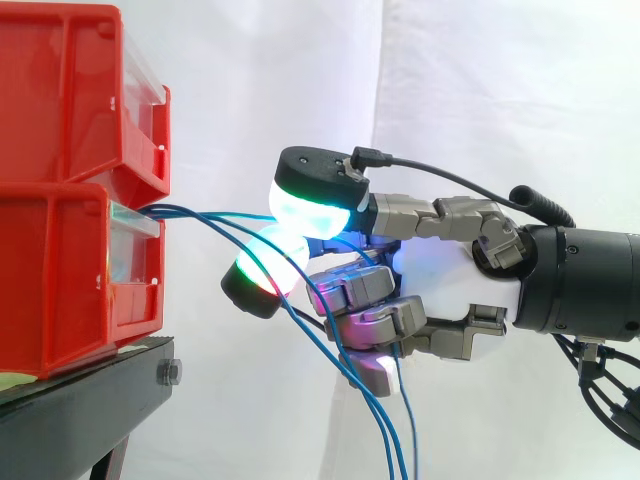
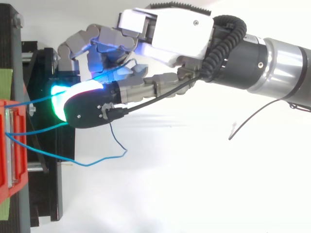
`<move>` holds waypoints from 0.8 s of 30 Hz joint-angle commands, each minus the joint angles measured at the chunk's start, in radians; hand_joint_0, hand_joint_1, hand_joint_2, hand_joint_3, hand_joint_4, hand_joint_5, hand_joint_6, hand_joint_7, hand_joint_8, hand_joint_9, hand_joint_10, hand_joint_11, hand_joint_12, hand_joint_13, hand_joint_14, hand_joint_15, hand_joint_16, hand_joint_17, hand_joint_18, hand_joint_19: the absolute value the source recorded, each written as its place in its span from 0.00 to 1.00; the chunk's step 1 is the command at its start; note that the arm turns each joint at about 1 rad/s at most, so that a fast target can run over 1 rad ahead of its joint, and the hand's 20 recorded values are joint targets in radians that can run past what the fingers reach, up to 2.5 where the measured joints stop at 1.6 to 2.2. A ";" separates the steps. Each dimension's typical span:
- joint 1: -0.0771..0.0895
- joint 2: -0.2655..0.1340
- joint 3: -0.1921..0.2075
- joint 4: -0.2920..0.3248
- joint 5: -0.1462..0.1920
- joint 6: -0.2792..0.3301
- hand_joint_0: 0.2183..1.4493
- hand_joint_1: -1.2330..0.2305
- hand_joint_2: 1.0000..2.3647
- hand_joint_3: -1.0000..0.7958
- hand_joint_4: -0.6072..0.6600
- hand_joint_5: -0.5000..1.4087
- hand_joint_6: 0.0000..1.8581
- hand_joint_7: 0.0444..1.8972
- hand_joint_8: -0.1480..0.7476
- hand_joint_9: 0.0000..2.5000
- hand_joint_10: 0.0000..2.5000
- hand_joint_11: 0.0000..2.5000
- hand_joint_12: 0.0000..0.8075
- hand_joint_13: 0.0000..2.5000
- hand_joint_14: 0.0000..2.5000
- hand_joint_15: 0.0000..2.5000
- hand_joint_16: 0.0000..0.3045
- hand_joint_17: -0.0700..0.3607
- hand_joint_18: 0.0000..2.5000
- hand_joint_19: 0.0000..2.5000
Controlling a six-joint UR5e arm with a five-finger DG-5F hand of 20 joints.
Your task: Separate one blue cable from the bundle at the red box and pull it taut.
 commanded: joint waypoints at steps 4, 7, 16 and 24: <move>0.000 0.000 0.000 0.001 0.002 0.000 0.25 0.54 0.00 0.28 0.58 0.16 0.47 0.53 0.55 0.13 1.00 0.92 0.60 0.34 1.00 0.71 0.19 0.46 0.49 0.39; -0.002 0.000 0.000 0.001 0.003 -0.001 0.25 0.60 0.00 0.28 0.58 0.16 0.46 0.52 0.55 0.13 1.00 0.90 0.59 0.34 1.00 0.69 0.18 0.45 0.49 0.39; -0.006 0.000 0.000 0.002 0.011 0.002 0.32 0.54 0.01 0.41 0.56 0.17 0.45 0.52 0.53 0.15 1.00 0.90 0.59 0.35 1.00 0.71 0.17 0.44 0.49 0.45; -0.006 0.000 0.000 0.010 0.013 0.000 0.31 0.47 0.01 0.50 0.58 0.17 0.45 0.52 0.56 0.15 1.00 0.89 0.61 0.36 1.00 0.69 0.20 0.49 0.51 0.35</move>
